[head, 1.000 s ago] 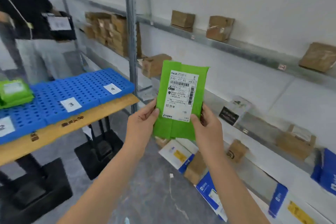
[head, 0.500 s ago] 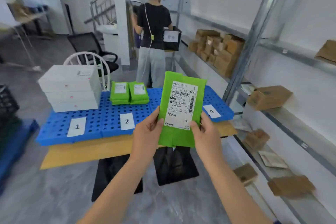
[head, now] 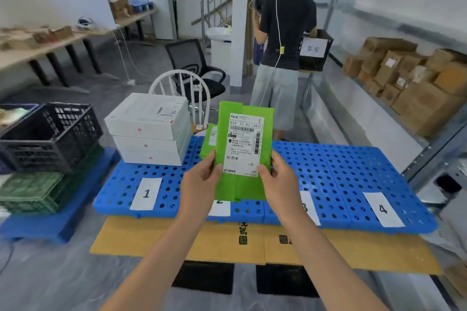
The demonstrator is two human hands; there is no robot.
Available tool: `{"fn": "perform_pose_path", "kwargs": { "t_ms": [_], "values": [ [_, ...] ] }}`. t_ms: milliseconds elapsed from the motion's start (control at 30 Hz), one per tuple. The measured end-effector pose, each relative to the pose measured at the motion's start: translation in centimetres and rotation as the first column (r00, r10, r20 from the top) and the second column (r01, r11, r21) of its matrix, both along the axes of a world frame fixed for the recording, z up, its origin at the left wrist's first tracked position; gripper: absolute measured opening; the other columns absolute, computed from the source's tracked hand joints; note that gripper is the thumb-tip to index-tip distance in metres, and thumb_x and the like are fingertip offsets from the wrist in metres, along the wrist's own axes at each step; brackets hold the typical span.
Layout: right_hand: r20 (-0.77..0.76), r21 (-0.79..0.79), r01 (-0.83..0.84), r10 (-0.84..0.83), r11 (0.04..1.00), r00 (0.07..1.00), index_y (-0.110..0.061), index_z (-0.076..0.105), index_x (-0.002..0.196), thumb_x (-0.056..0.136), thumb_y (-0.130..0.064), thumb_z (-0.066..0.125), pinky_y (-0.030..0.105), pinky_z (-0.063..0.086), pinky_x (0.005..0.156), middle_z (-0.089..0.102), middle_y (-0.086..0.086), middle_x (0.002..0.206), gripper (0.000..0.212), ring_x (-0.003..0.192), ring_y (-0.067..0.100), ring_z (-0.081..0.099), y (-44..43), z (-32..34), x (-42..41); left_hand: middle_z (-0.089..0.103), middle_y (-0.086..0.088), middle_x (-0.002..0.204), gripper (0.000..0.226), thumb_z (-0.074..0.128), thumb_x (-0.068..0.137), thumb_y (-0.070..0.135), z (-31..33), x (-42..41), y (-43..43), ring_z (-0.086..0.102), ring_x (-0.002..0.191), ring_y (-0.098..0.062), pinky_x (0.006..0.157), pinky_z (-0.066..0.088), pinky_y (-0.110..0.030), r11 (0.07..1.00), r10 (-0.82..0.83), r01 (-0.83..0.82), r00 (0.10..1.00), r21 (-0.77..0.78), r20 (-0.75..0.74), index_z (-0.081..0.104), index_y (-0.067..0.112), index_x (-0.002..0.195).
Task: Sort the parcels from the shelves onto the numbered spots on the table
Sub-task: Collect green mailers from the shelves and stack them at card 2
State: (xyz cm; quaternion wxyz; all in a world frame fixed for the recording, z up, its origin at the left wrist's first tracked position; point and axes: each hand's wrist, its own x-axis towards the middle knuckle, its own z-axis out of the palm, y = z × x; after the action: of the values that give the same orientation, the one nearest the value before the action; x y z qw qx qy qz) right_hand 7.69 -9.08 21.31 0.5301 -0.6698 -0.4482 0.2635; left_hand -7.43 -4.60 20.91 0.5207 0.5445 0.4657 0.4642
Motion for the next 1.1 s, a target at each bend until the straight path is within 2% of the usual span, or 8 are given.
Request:
{"fn": "perform_pose_path", "kwargs": {
  "t_ms": [133, 300, 400, 467, 667, 833, 1000, 1100],
  "values": [
    [-0.031, -0.042, -0.053, 0.052, 0.998, 0.998, -0.03, 0.051, 0.133, 0.097, -0.01, 0.051, 0.016, 0.051, 0.086, 0.062, -0.02, 0.116, 0.041, 0.101, -0.008, 0.058, 7.1, -1.0, 2.7, 0.064, 0.007, 0.127, 0.044, 0.061, 0.092, 0.013, -1.0, 2.2, 6.8, 0.059, 0.116, -0.004, 0.101, 0.049, -0.036, 0.996, 0.058, -0.061, 0.997, -0.069, -0.048, 0.053, 0.018, 0.136],
    [-0.03, -0.13, -0.107, 0.104, 0.986, 0.994, -0.025, 0.045, 0.14, 0.097, -0.008, 0.049, 0.015, 0.045, 0.092, 0.055, -0.022, 0.118, 0.046, 0.101, -0.007, 0.053, 15.0, -3.1, 4.9, 0.065, 0.01, 0.123, 0.04, 0.055, 0.096, 0.01, -2.9, 4.4, 13.8, 0.061, 0.111, 0.0, 0.096, 0.051, -0.024, 0.994, 0.071, -0.077, 0.994, -0.076, -0.082, 0.055, 0.019, 0.135],
    [-0.01, -0.231, -0.107, 0.108, 0.967, 0.994, -0.026, 0.045, 0.141, 0.096, -0.01, 0.05, 0.032, 0.049, 0.101, 0.057, -0.014, 0.131, 0.048, 0.115, 0.005, 0.056, 19.0, -5.3, 4.8, 0.066, 0.021, 0.113, 0.039, 0.052, 0.097, 0.009, -4.2, 4.6, 17.1, 0.06, 0.102, 0.008, 0.087, 0.052, -0.014, 0.992, 0.059, -0.073, 0.99, -0.106, -0.13, 0.056, 0.024, 0.132],
    [0.008, -0.302, -0.113, 0.121, 0.947, 0.993, -0.026, 0.038, 0.145, 0.096, -0.015, 0.049, 0.039, 0.048, 0.103, 0.051, -0.009, 0.141, 0.051, 0.125, 0.012, 0.052, 21.5, -6.6, 4.4, 0.064, 0.022, 0.113, 0.04, 0.051, 0.097, 0.009, -5.4, 4.4, 19.9, 0.059, 0.105, 0.006, 0.092, 0.052, -0.02, 0.987, 0.051, -0.076, 0.984, -0.144, -0.171, 0.055, 0.025, 0.133],
    [-0.014, -0.515, -0.108, 0.118, 0.85, 0.993, -0.017, 0.017, 0.154, 0.102, -0.016, 0.042, 0.028, 0.043, 0.093, 0.026, -0.001, 0.157, 0.057, 0.126, 0.023, 0.049, 28.1, -7.6, 3.5, 0.066, 0.023, 0.111, 0.039, 0.048, 0.099, 0.015, -9.3, 4.2, 27.2, 0.061, 0.096, 0.008, 0.083, 0.054, -0.023, 0.988, -0.023, -0.024, 0.955, -0.152, -0.296, 0.057, 0.034, 0.131],
    [0.003, -0.59, -0.042, 0.054, 0.806, 0.999, -0.017, 0.017, 0.154, 0.102, -0.016, 0.043, 0.03, 0.044, 0.094, 0.024, 0.001, 0.158, 0.058, 0.126, 0.025, 0.049, 32.0, -9.1, 3.5, 0.068, 0.021, 0.11, 0.04, 0.049, 0.098, 0.014, -12.7, 4.4, 31.8, 0.065, 0.101, -0.005, 0.089, 0.056, -0.037, 0.966, -0.102, 0.032, 0.958, -0.256, -0.268, 0.057, 0.037, 0.13],
    [-0.002, -0.635, -0.047, 0.059, 0.771, 0.998, -0.016, 0.014, 0.154, 0.103, -0.018, 0.042, 0.019, 0.04, 0.09, 0.027, 0.002, 0.157, 0.059, 0.128, 0.019, 0.049, 33.0, -10.4, 3.2, 0.06, 0.033, 0.097, 0.042, 0.047, 0.098, 0.015, -14.6, 4.6, 33.2, 0.059, 0.092, 0.004, 0.089, 0.054, -0.035, 0.955, -0.114, 0.019, 0.946, -0.297, -0.304, 0.056, 0.044, 0.127],
    [-0.007, -0.644, -0.041, 0.047, 0.764, 0.999, -0.016, 0.013, 0.154, 0.103, -0.019, 0.041, 0.025, 0.044, 0.094, 0.031, 0.001, 0.155, 0.058, 0.127, 0.022, 0.049, 33.2, -10.7, 3.2, 0.062, 0.028, 0.102, 0.042, 0.045, 0.099, 0.017, -14.9, 4.7, 33.6, 0.06, 0.092, 0.003, 0.086, 0.053, -0.03, 0.955, -0.145, 0.045, 0.933, -0.293, -0.33, 0.054, 0.045, 0.128]
  ]
}}
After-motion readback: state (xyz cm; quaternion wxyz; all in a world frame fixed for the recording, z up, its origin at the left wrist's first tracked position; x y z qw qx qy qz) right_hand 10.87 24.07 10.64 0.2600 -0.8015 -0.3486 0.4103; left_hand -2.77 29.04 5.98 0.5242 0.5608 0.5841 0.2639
